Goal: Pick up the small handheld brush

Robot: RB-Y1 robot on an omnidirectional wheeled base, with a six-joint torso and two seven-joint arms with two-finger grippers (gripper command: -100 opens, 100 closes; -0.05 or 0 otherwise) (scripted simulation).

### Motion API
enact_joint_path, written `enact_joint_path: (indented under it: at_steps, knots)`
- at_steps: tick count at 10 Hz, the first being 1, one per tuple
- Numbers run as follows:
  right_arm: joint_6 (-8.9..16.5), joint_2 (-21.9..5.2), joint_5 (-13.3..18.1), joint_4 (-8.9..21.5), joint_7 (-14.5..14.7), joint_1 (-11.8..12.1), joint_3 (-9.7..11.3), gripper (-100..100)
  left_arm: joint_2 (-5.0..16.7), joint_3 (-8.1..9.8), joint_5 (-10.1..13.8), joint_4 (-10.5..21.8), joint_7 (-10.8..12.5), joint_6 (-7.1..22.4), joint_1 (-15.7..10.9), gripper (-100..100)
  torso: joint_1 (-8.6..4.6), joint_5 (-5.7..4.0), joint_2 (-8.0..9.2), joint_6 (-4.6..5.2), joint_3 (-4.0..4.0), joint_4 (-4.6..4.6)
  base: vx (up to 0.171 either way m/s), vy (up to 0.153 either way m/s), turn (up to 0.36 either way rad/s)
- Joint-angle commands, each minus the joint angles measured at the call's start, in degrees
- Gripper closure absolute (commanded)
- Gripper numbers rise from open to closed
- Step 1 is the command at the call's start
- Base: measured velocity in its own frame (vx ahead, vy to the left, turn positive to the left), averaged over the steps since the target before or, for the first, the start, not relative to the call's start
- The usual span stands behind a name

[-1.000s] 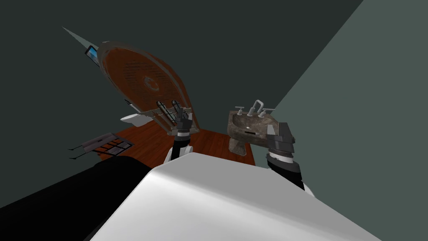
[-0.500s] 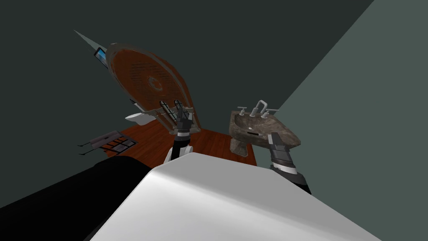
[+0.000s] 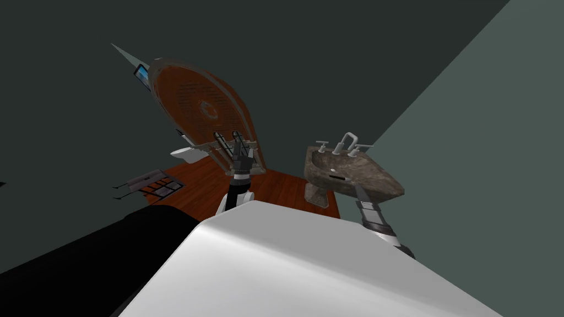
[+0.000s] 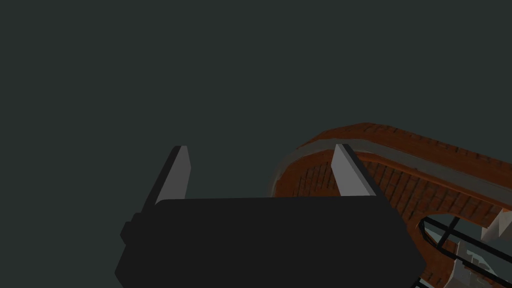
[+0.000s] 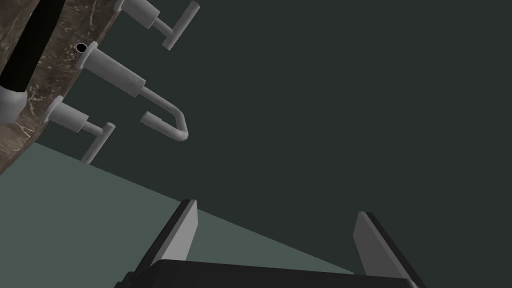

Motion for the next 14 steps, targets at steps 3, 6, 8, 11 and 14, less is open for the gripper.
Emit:
enact_joint_path:
  at_steps: [3, 6, 8, 11, 14]
  knots:
    - [-0.43, -0.15, 1.04, 1.15, 2.75, 4.42, -0.41, -100, 0.0, 0.0, 0.0, 0.0, 0.0, 0.0, 0.0, 0, 0.0, 0.0, -0.03, 0.0, -0.02, -0.01, 0.018, 0.018, 0.045]
    - [-0.81, -0.65, 2.57, 3.31, 7.62, 9.98, -1.68, -100, 0.0, 0.0, 0.0, 0.0, 0.0, 0.0, 0.0, 0, 0.0, 0.0, -0.03, 0.0, -0.01, 0.0, 0.027, 0.024, 0.092]
    - [-0.93, -0.85, 3.32, 4.42, 9.94, 13.61, -2.34, -100, 0.0, 0.0, 0.0, 0.0, 0.0, 0.0, 0.0, 0, 0.02, 0.0, -0.07, 0.01, -0.04, -0.02, 0.035, 0.029, 0.078]
    - [-0.99, -1.02, 4.04, 5.54, 13.25, 18.4, -2.99, -100, 0.0, 0.0, 0.0, 0.0, 0.0, 0.0, 0.0, 0, 0.05, 0.01, -0.12, -0.02, -0.07, -0.02, 0.042, 0.026, 0.087]
    - [-0.92, -1.32, 5.39, 7.78, 18.43, 23.82, -4.26, -100, 0.0, 0.0, 0.0, 0.0, 0.0, 0.0, 0.0, 0, 0.0, 0.0, -0.12, 0.0, -0.07, -0.03, 0.053, 0.023, 0.122]
